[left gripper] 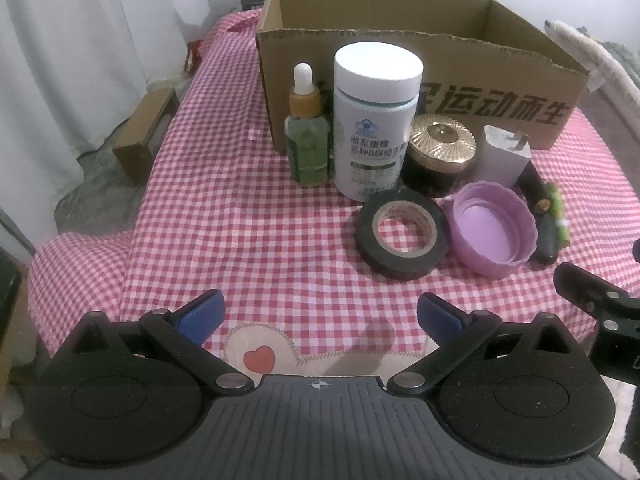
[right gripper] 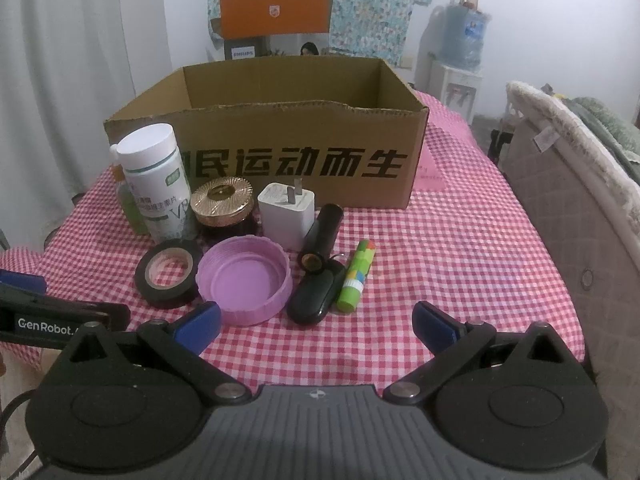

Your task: Organize rigid objects

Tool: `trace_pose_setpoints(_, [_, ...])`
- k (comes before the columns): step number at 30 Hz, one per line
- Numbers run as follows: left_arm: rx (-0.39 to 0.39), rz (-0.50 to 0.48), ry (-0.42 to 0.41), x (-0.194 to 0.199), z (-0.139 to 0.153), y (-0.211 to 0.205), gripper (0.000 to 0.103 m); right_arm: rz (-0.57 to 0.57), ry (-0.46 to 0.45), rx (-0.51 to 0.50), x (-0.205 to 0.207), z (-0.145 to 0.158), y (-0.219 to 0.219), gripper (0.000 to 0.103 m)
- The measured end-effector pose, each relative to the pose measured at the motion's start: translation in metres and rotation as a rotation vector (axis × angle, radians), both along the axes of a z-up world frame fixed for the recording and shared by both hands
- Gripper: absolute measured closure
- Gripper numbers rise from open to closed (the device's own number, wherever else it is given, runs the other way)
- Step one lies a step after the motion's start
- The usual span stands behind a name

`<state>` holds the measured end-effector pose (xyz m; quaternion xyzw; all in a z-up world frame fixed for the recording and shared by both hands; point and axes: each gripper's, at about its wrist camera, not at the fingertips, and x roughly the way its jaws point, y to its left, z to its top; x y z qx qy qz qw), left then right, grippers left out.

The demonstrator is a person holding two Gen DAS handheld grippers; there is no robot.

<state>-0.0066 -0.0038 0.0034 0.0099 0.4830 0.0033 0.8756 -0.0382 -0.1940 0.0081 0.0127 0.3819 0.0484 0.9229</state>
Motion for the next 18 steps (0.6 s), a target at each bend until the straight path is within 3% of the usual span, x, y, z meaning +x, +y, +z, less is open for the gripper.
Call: trace_pose_setpoints(18, [0.0, 0.011, 0.017, 0.0058, -0.0061, 0.0059, 0.0, 0.004, 0.001, -0.009, 0.0013, -0.0008, 0.0036, 0.0])
